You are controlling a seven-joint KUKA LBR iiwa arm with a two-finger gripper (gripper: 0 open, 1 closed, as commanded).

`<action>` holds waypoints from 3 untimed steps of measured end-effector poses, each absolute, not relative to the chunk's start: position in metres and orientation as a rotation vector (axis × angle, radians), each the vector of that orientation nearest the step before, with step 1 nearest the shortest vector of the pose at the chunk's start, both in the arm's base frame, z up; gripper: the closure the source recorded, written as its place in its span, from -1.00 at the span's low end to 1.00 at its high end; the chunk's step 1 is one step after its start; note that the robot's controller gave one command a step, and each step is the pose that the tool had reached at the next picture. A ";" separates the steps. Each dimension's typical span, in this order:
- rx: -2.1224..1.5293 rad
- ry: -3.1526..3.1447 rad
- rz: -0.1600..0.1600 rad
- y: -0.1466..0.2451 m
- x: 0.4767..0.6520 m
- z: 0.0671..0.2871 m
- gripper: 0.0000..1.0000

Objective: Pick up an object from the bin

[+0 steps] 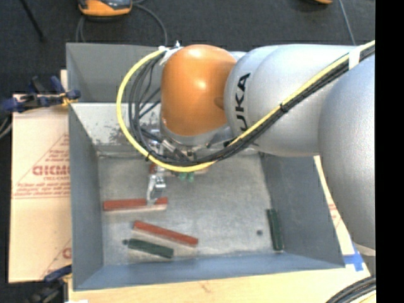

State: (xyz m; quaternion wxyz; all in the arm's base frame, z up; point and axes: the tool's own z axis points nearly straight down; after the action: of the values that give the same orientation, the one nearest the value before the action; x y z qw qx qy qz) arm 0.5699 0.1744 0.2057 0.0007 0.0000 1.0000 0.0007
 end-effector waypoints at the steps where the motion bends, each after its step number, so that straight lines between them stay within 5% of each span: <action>1: 0.132 3.132 0.005 0.173 0.573 0.146 -1.00; 2: 0.171 3.139 0.001 0.173 0.573 0.104 -1.00; 3: 0.219 3.133 0.002 0.180 0.581 0.149 -1.00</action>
Offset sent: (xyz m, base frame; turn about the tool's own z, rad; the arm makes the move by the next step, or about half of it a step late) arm 0.0128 0.0014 -0.0546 0.1664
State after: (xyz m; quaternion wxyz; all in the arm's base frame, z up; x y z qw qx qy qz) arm 0.5806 0.1801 0.1489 0.0004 0.0698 0.9976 0.0005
